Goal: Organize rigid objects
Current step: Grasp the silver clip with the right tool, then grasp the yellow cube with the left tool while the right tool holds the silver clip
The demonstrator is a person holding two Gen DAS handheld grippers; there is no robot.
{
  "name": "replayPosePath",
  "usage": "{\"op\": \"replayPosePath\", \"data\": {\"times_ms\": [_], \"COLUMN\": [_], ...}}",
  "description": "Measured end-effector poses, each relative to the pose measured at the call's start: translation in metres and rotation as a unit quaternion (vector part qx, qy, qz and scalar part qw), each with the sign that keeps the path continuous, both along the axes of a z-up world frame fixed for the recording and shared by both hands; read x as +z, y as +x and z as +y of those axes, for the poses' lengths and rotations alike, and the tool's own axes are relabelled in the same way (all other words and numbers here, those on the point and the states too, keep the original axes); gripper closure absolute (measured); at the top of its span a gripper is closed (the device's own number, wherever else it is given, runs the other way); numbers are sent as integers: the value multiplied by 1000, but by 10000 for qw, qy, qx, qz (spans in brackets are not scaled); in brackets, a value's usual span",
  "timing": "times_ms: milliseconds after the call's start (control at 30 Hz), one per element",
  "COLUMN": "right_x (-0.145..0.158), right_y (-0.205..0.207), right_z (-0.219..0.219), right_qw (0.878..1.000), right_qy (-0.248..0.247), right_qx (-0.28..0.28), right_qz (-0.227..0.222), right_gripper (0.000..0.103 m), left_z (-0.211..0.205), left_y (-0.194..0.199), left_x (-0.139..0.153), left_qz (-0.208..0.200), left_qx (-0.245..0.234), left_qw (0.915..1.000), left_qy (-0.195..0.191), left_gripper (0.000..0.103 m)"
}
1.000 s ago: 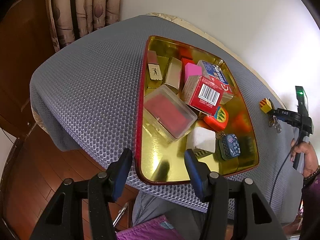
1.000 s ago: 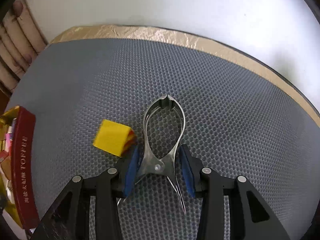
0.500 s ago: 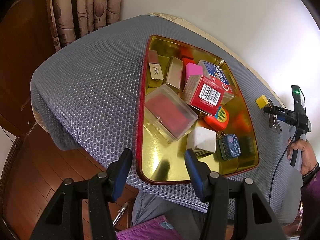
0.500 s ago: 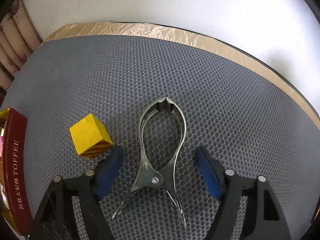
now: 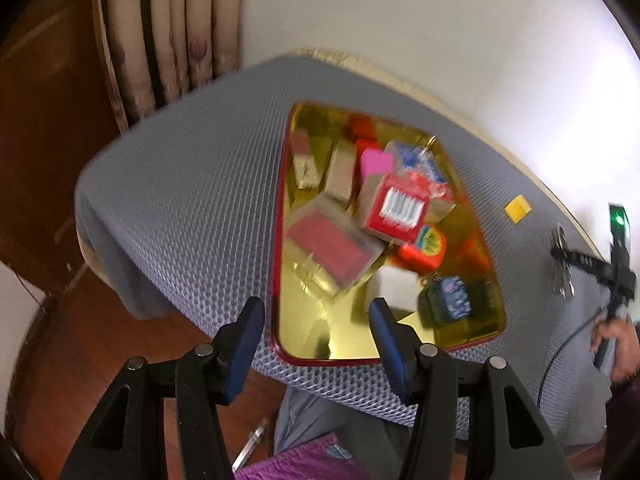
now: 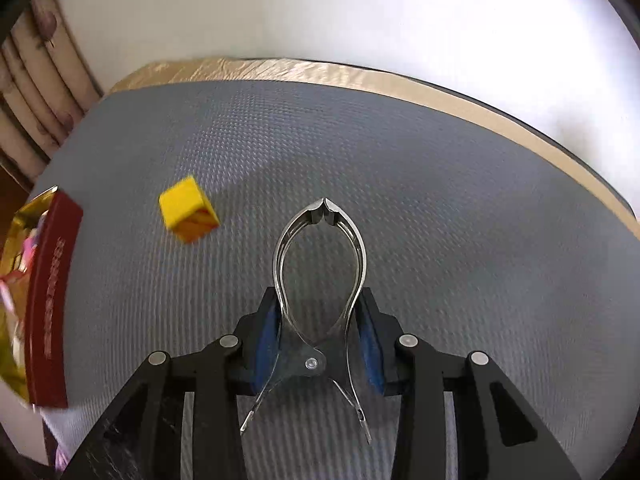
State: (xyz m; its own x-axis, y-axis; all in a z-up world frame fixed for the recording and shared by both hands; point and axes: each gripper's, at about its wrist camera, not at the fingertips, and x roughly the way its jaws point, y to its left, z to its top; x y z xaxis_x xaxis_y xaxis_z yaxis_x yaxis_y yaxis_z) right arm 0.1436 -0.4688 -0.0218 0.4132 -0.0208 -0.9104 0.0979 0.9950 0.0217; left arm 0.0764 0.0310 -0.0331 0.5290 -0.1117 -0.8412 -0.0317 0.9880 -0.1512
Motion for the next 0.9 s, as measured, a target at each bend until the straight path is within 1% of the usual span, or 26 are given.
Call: {"op": "replayPosePath", "data": {"times_ms": [100,133,200,267,300,400,533,567,633,700,800,900], "right_x": [5,7,8,7,6,5,2,1,1,2,1,0], "right_y": [-38,-53,-72,-89,-96,-110,-120,-124,-127,-133,-138,-139], "right_z": [-20,-28,-39,-51,-57,-72,-94,-98,-105,-110,-114,-112], "right_qw": [9998,9996,9993,9988,9986,9977,9958,9951,9943,9938,9934,9927], "right_qy": [21,52,3,-21,-44,-41,224,302,398,453,521,565], "right_qx": [-138,-192,-276,-378,-420,-544,-729,-767,-773,-781,-755,-747], "right_qz": [-152,-196,-263,-313,-323,-402,-516,-538,-611,-653,-695,-756], "right_gripper": [68,68,68,68,68,68,68,68,68,68,68,68], "left_z": [-21,-34,-55,-87,-109,-156,-216,-227,-251,-268,-288,-301], "left_y": [-5,-4,-1,6,13,34,68,77,96,115,137,153], "left_x": [19,27,36,43,45,46,46,44,39,30,16,2], "left_qz": [-300,-378,-473,-539,-464,-319,-491,-502,-496,-478,-409,-281], "left_qx": [-343,-603,-985,-1591,-1983,-2594,-3033,-3073,-3253,-3272,-3389,-3543], "left_qw": [9988,9973,9939,9857,9790,9650,9504,9489,9428,9413,9364,9312], "left_qy": [173,208,172,109,136,194,481,517,538,676,814,804], "left_gripper": [47,47,47,47,47,47,47,47,47,47,47,47]}}
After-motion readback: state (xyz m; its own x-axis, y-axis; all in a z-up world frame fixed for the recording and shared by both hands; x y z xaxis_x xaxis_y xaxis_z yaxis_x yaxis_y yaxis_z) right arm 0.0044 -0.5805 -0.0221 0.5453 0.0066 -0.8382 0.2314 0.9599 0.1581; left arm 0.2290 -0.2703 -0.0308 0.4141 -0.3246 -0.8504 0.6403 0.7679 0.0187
